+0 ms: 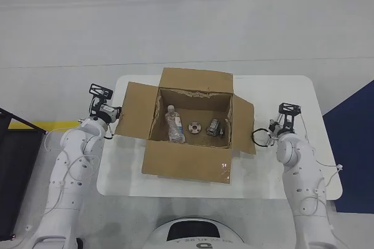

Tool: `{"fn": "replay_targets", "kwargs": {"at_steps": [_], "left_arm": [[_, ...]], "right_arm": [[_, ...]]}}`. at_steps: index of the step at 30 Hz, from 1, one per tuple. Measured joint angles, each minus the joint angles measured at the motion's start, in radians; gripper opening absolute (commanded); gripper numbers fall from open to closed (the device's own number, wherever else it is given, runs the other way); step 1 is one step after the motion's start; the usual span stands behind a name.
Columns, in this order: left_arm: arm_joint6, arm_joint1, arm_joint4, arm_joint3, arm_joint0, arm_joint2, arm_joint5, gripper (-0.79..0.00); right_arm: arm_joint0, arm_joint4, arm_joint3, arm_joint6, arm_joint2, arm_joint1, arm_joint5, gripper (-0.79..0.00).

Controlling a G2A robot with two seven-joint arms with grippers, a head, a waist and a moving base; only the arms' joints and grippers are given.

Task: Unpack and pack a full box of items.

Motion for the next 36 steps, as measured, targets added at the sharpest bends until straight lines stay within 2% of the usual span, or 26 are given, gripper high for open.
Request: {"fn": "replay_targets", "kwargs": {"at_steps": [5,8,11,18,23,27,28,30,34,36], "left_arm": [[0.0,0.0,0.0,0.0,0.0,0.0,0.0,0.0],[0.0,0.0,0.0,0.0,0.0,0.0,0.0,0.0],[0.0,0.0,0.0,0.0,0.0,0.0,0.0,0.0],[0.0,0.0,0.0,0.0,0.0,0.0,0.0,0.0],[0.0,0.0,0.0,0.0,0.0,0.0,0.0,0.0],[0.0,0.0,0.0,0.0,0.0,0.0,0.0,0.0],[0.0,0.0,0.0,0.0,0.0,0.0,0.0,0.0],[0.0,0.0,0.0,0.0,0.0,0.0,0.0,0.0],[0.0,0.0,0.0,0.0,0.0,0.0,0.0,0.0],[0.0,0.0,0.0,0.0,0.0,0.0,0.0,0.0]], "right_arm": [[0.017,-0.001,0.035,0.005,-0.017,-0.001,0.002,-0.453],[0.029,-0.009,0.056,0.01,-0.031,-0.002,0.02,-0.529],[0.036,-0.015,0.07,0.008,-0.041,-0.002,0.026,-0.782],[0.019,-0.015,0.04,-0.018,-0.027,0.002,0.035,-0.785],[-0.028,0.011,-0.036,-0.103,0.001,0.004,0.04,-0.785],[-0.038,0.017,-0.052,-0.103,0.008,0.006,0.041,-0.785],[-0.036,0.015,-0.052,-0.102,0.007,0.006,0.043,-0.733],[-0.031,0.014,-0.055,-0.12,0.009,0.005,0.065,0.0],[-0.027,-0.006,-0.089,-0.247,0.002,-0.002,0.175,0.0],[-0.027,-0.01,-0.092,-0.296,-0.001,-0.002,0.184,0.0]]}}
